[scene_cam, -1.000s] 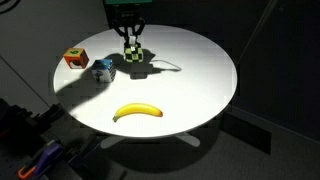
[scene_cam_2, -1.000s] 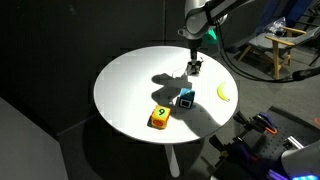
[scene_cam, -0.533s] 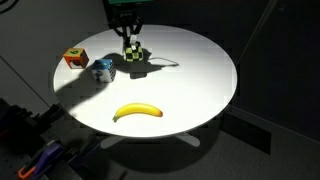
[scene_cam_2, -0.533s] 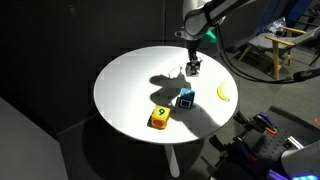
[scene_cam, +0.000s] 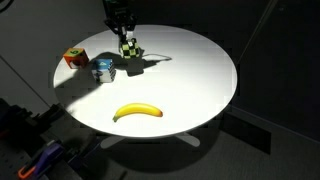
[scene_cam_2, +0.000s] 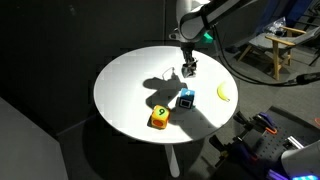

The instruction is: Move the A cube to the left

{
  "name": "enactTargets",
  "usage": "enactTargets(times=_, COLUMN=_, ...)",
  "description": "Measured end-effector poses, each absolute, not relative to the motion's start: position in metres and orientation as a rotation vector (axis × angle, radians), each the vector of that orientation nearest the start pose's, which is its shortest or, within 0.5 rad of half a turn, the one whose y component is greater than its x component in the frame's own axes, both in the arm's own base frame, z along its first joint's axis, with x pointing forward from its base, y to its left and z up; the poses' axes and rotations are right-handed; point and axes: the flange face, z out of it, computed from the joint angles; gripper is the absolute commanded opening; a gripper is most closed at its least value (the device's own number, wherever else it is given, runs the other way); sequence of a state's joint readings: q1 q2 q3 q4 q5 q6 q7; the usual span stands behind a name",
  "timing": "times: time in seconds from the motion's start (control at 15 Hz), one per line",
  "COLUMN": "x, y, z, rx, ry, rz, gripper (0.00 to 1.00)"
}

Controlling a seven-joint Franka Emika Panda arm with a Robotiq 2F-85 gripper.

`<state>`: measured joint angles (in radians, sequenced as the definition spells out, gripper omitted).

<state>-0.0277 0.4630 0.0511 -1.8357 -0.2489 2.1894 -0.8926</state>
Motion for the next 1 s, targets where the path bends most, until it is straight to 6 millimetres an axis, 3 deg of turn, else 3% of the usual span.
enactTargets(times=0.67, x=0.634, y=0.054, z=0.269, rx=-2.726, ry=-1.79, rz=0.222, gripper=0.07)
enactTargets(times=1.0, x=0.636, y=0.07, z=0.254, rx=-2.696, ry=-1.868, rz=0.21, gripper=0.08)
